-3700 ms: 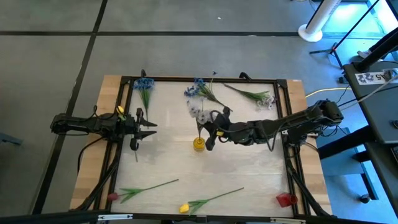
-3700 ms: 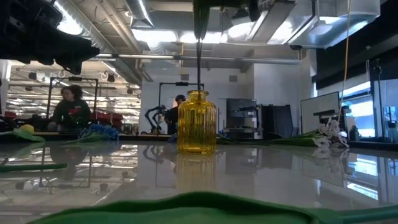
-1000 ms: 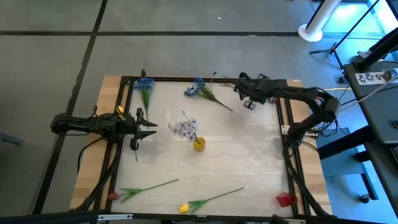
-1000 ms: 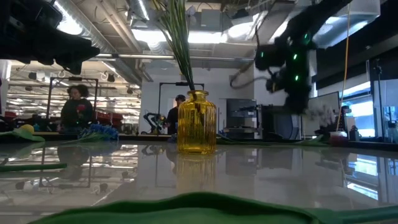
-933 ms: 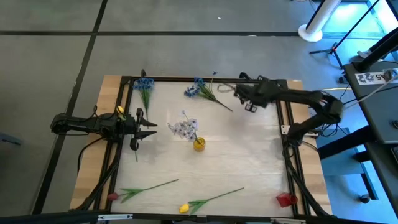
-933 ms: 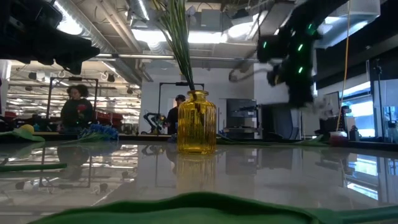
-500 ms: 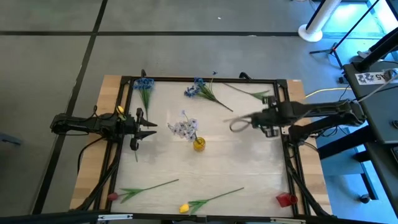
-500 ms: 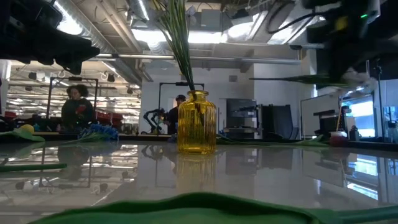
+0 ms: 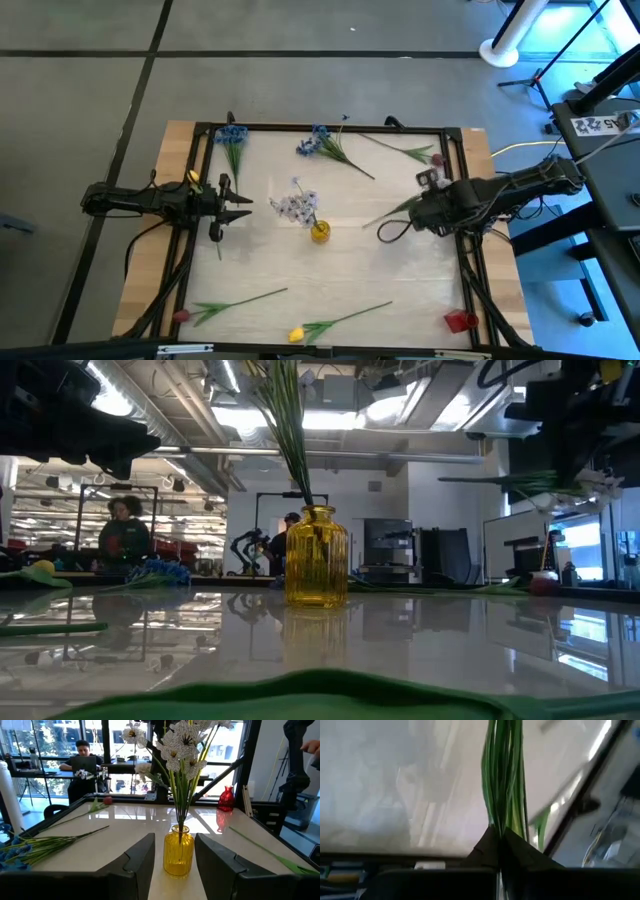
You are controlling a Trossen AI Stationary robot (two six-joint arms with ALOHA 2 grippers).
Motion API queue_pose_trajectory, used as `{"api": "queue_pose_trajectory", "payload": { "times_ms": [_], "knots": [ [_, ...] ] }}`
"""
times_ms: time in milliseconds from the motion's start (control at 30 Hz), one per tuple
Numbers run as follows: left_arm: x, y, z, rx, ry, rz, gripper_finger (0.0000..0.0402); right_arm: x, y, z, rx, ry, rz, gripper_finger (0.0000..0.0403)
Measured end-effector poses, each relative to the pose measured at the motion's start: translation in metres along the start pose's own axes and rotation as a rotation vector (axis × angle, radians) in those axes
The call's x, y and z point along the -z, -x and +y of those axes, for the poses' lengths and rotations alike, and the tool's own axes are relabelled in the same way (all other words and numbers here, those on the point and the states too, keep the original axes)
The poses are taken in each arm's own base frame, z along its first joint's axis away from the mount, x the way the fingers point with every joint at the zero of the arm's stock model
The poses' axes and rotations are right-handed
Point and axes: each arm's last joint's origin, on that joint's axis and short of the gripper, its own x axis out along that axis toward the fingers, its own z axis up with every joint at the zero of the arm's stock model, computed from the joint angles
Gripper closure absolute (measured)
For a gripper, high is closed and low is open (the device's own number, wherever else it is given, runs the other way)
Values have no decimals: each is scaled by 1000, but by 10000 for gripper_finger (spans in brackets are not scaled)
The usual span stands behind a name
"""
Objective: Sort flowers into vase by color
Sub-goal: Put the white flower into the yellow vase
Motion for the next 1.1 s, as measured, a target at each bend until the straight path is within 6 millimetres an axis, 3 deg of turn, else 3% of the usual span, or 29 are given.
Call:
{"api": "queue_pose_trajectory", "payload": {
  "times_ms": [233, 400, 533, 600, 767, 900, 1000, 1100],
  "knots": [
    [0, 0, 0, 0, 0, 0, 266, -46, -36, 46, -13, 527, -53, 379],
    [0, 0, 0, 0, 0, -1, 266, -77, -58, 71, 44, 813, -59, 379],
    [0, 0, 0, 0, 0, 0, 266, -86, -73, 77, 52, 1099, 3, 370],
    [0, 0, 0, 0, 0, 0, 266, -89, -76, 77, 93, 1155, 20, 350],
    [0, 0, 0, 0, 0, 0, 266, -99, -69, 69, 212, 1051, -8, 270],
    [0, 0, 0, 0, 0, 0, 266, -107, -48, 62, 158, 753, -97, 197],
    [0, 0, 0, 0, 0, 0, 266, -111, -36, 55, -11, 353, -155, 154],
    [0, 0, 0, 0, 0, 0, 266, -112, -39, 45, -167, -281, -120, 133]
  ]
}}
